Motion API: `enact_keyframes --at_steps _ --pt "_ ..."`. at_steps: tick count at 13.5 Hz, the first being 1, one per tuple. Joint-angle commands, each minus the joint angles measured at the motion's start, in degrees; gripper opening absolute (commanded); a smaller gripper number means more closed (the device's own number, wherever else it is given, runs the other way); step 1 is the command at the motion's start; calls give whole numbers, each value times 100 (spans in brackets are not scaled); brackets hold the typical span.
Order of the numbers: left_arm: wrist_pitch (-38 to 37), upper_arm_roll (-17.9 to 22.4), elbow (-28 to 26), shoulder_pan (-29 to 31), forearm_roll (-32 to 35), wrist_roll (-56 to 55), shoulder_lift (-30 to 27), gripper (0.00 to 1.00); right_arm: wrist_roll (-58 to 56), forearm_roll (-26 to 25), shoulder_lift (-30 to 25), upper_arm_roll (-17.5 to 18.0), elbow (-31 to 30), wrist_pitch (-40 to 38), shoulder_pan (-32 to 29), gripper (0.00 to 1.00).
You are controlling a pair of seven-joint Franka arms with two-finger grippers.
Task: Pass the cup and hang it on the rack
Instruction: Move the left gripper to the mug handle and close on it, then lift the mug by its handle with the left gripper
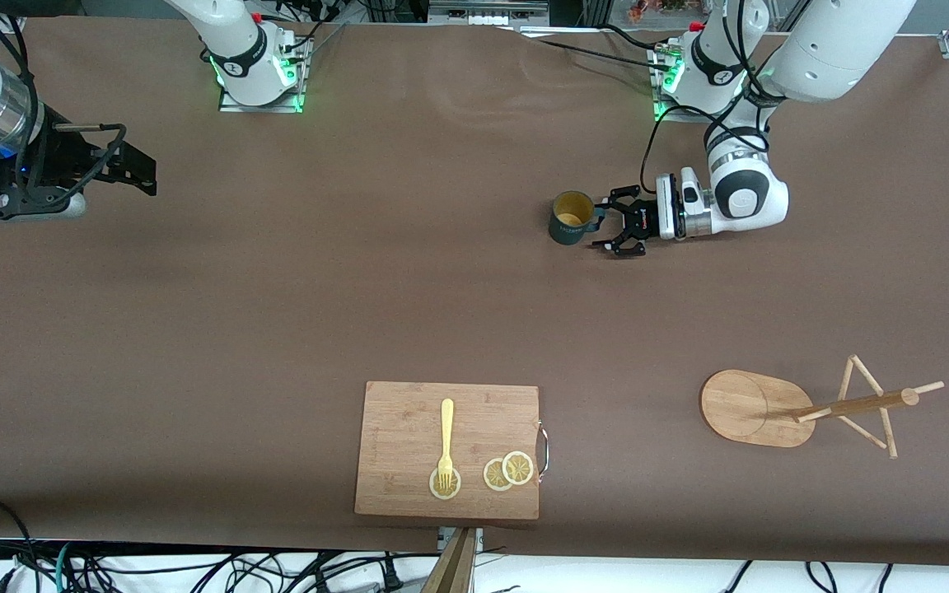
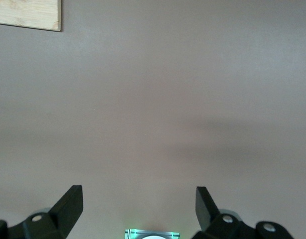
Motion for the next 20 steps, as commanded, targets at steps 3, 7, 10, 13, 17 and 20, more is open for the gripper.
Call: enact_keyframes --at_steps 3,7,10,13,17,20 --pt "-22 12 -103 -12 -316 760 27 0 -44 -53 60 51 129 -53 -70 100" --pt "-57 38 -24 85 -247 -53 -35 0 -44 -53 51 51 129 -44 -61 100" --pt "-110 82 159 321 419 -1853 -377 0 -35 -53 52 51 129 -53 -61 100" --pt "-836 624 703 428 1316 -3594 -466 0 -35 -53 60 51 129 -62 -61 100" --pt "-2444 1556 1846 603 2328 -6001 -457 0 -44 -44 51 51 129 -71 -61 100" --pt "-3298 1883 2523 901 2356 -7716 -404 0 -44 -44 52 51 129 -79 -70 100"
